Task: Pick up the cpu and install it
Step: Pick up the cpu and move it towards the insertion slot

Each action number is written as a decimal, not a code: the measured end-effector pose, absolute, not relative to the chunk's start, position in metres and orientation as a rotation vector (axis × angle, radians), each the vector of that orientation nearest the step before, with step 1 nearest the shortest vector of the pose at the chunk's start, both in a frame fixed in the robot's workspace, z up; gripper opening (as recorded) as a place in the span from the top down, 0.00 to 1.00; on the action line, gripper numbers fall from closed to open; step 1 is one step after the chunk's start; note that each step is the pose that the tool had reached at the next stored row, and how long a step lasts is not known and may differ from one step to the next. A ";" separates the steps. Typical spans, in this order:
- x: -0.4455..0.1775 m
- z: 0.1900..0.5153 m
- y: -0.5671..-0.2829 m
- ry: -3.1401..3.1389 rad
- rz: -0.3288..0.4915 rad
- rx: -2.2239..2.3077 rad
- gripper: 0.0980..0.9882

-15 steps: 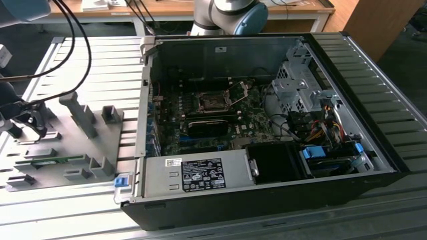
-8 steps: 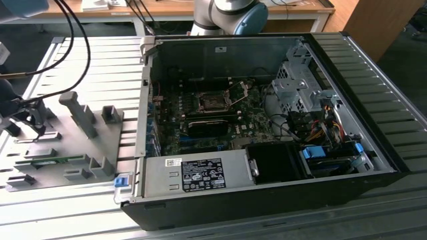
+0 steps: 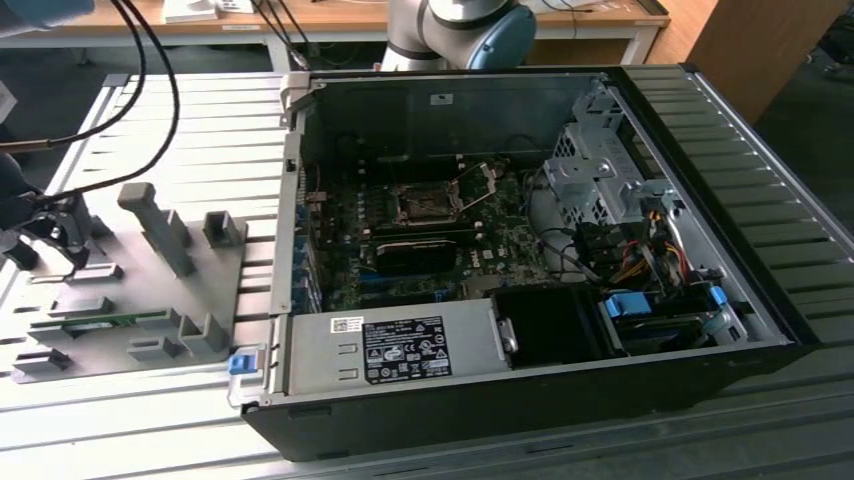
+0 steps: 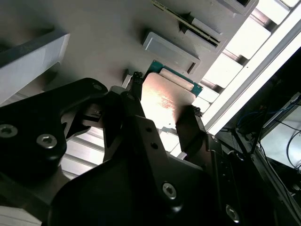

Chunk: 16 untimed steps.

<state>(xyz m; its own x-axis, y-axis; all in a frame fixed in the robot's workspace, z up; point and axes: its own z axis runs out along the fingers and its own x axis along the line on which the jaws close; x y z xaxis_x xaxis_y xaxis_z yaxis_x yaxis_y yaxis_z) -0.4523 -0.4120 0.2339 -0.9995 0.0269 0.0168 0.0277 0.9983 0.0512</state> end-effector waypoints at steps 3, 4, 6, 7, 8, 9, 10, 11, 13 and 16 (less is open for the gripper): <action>-0.452 0.235 -0.412 -3.124 -0.080 -0.043 0.50; -0.452 0.236 -0.412 -3.124 -0.080 -0.043 0.50; -0.452 0.237 -0.411 -3.124 -0.080 -0.043 0.50; -0.452 0.237 -0.411 -3.124 -0.080 -0.043 0.50; -0.452 0.238 -0.411 -3.124 -0.080 -0.043 0.50; -0.452 0.238 -0.411 -3.124 -0.080 -0.043 0.50; -0.452 0.239 -0.411 -3.124 -0.080 -0.043 0.50; -0.452 0.239 -0.411 -3.124 -0.080 -0.043 0.50; -0.452 0.240 -0.411 -3.124 -0.080 -0.043 0.50; -0.452 0.242 -0.411 -3.124 -0.080 -0.043 0.50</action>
